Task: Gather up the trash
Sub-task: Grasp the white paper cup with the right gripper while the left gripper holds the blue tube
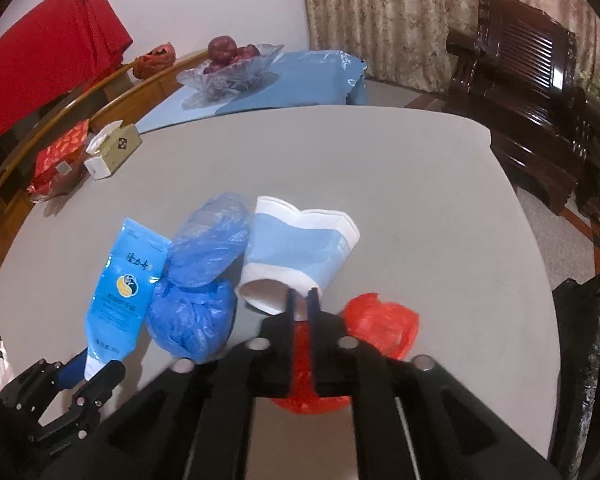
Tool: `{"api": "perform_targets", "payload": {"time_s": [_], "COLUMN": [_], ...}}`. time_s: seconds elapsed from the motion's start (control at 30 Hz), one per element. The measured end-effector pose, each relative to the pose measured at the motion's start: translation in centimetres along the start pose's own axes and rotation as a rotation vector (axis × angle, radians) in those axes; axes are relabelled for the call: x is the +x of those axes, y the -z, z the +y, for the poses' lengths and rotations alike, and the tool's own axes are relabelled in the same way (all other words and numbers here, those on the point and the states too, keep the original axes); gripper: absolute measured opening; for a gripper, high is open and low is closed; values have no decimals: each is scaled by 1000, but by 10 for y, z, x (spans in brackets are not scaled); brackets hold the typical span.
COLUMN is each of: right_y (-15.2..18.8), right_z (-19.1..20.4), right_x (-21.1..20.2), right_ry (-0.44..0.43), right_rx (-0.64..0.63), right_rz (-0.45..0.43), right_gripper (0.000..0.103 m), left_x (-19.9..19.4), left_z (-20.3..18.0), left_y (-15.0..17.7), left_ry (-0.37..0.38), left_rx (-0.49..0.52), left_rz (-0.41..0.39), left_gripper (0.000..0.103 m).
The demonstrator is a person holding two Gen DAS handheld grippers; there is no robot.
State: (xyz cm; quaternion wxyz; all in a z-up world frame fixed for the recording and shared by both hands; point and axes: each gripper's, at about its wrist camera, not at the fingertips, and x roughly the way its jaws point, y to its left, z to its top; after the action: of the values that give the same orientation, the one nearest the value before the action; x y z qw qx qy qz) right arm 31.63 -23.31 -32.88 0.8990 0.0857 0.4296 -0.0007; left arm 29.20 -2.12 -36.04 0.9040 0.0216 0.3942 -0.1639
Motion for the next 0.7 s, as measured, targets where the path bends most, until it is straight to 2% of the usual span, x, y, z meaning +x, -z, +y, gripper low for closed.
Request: {"api": "perform_targets", "payload": {"time_s": [0.03,0.1,0.27,0.43,0.5,0.7], "right_y": [0,-1,-6,-8,-7,-5], "right_z": [2,7,10,17,17,14], "right_x": [-1,-3,7,24,30,19], "right_ry": [2,20,13,27,32,7], "right_rx": [-3,-15,7,-16,-16,-17], "right_rz": [-4,-28,-16,8,26,6], "right_gripper": [39,44,56,56,50,49], "left_x": [0,3,3,6,6,1], "left_z": [0,2,3,3,4,1], "left_y": [0,1,0,0,0,-1], "left_ry": [-2,-3,3,4,4,0], "left_rx": [2,-2,-10,-13,-13,-4], "left_rz": [0,7,6,12,12,2], "left_gripper": [28,28,28,28,28,28]}}
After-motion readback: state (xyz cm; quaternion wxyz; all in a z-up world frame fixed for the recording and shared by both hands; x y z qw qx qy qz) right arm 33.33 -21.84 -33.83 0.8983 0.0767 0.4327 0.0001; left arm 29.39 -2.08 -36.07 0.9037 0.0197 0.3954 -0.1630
